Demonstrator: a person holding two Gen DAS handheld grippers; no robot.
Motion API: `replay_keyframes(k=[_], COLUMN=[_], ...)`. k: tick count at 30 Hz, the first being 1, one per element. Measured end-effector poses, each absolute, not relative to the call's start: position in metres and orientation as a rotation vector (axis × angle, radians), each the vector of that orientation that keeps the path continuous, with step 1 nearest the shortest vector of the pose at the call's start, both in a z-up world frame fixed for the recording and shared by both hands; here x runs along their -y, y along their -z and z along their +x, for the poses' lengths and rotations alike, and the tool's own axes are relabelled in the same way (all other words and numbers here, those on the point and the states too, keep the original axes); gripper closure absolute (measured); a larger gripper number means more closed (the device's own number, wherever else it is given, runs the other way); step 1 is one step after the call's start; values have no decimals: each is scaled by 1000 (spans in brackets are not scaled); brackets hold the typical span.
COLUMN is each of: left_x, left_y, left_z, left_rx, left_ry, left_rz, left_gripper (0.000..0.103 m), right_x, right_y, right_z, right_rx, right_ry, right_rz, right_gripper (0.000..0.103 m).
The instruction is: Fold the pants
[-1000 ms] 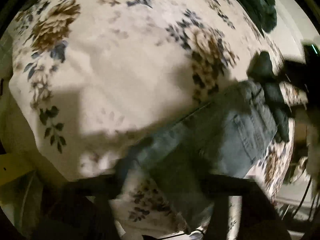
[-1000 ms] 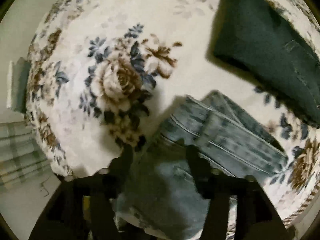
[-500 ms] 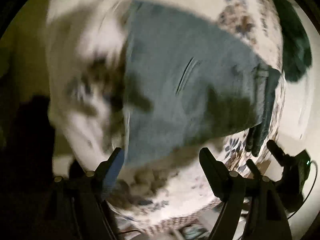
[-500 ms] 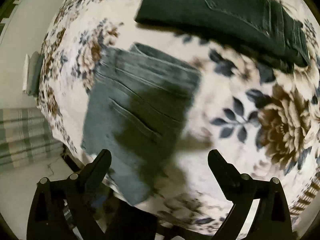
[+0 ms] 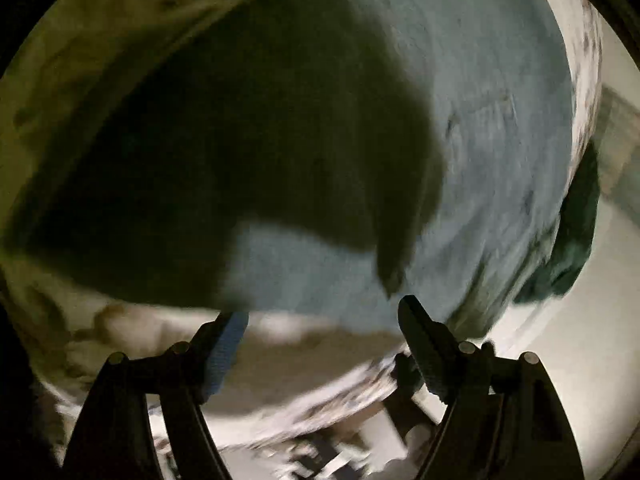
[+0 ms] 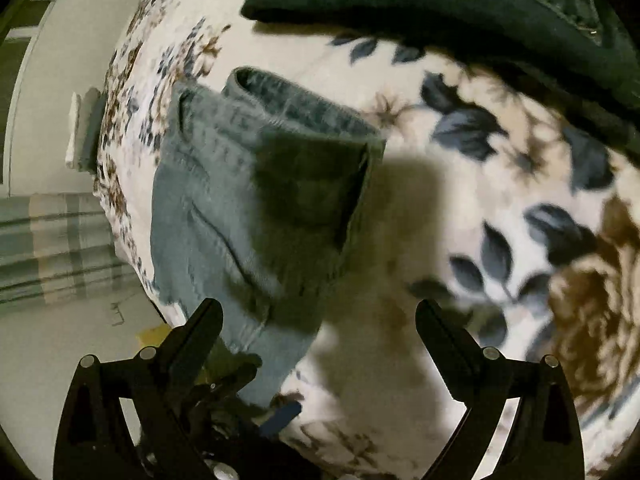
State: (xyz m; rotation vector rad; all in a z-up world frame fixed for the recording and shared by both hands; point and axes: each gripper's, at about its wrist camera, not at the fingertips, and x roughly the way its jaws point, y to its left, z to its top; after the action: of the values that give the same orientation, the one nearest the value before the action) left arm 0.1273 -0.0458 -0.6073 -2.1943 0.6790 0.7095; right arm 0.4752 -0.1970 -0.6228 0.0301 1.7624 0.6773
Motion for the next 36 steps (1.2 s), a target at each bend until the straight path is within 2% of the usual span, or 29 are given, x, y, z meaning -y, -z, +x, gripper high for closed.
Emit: replay_keyframes(k=[2,5,6,8,10,12,15,18,21,22,24,30,35,36], left_x=[34,15,11,8,2,-3,-20,-37,-36,-40,-51,-55,-48,-48], left_y=[607,607,607,605,600,592,578,560,560,564,581,609,599,595], left_z=[125,126,127,130,136,141,145,143,138,138,138,148,147,148], left_rx=[-596,-514,-497,-499,-515,-521,-538,-561,-583,-581,-567,-474,-472,-472], left_ry=[-782,-832,-845,-878,-910,-921,-900,-841,-807,-793,-766,-764,-831,-841], left_rz=[-2202,-2232,-2248,-2253,-2214,-2175,-2104,-2001,-1907,-1898,-1925,-2018,-2000,-1991], left_gripper=[29,37,40,53,72,82,88,88,87,84,83,68,68,71], right_x=[195,186,182,175,166,163,168,186,198,200,204,213,195,193], right_y=[633,644,645,650,652,653,649,636,629,630,638,665,675,674], right_z=[481,489,491,495,496,495,490,479,464,460,459,464,462,461], right_rx=[-1765,-1741,-1730,-1705,-1671,-1637,-1598,-1583,-1600,-1608,-1642,-1694,-1672,-1661], right_ry=[-695,-737,-746,-764,-768,-732,-705,-701,-696,-700,-689,-692,-713,-712], right_rz=[79,139,153,197,242,245,274,333,350,348,371,459,489,489], right_gripper=[4,4,4,5,19,38,60,68,69,68,57,34,30,31])
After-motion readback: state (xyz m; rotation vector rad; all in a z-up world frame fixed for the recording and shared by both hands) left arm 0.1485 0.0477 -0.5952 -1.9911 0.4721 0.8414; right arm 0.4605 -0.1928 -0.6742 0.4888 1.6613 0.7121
